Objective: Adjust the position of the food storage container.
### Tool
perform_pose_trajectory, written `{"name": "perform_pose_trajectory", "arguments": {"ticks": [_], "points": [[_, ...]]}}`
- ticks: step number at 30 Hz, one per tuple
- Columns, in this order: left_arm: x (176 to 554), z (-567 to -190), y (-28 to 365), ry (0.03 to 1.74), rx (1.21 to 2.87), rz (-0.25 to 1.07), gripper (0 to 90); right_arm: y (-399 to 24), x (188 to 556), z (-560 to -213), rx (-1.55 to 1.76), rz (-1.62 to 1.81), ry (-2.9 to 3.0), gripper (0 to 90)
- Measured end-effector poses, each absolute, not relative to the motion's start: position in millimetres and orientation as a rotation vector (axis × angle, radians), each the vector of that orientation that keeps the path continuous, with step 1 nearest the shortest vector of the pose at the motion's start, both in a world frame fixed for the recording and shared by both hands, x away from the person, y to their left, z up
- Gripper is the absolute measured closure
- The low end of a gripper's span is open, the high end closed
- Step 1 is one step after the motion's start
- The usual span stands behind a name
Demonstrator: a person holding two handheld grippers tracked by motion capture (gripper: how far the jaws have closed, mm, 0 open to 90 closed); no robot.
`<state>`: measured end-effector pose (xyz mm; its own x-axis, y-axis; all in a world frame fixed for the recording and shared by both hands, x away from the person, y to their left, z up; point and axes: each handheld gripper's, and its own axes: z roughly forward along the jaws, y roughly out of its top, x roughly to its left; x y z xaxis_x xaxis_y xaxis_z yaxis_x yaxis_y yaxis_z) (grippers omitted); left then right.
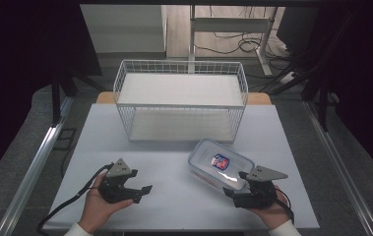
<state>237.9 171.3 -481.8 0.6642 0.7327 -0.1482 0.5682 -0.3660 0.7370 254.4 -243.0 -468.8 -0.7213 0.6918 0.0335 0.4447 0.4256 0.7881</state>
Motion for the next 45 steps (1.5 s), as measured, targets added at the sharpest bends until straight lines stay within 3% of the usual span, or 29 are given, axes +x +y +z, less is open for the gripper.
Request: {"name": "perform_pose_trajectory", "arguments": {"ticks": [20,39,45], "points": [[238.0,-481.2,172.5,1.007,2.082,0.274,21.4,-241.7,253.6,-468.5,1.011,1.209,2.409,22.7],[233.8,-480.9,177.2,1.021,2.084,0.307,21.4,-227.1,269.5,-444.2,0.986,1.195,2.399,25.2],[234.1,-481.0,178.0,1.016,2.09,0.311,20.7,-225.4,287.6,-435.6,0.992,1.172,2.394,31.9]]}}
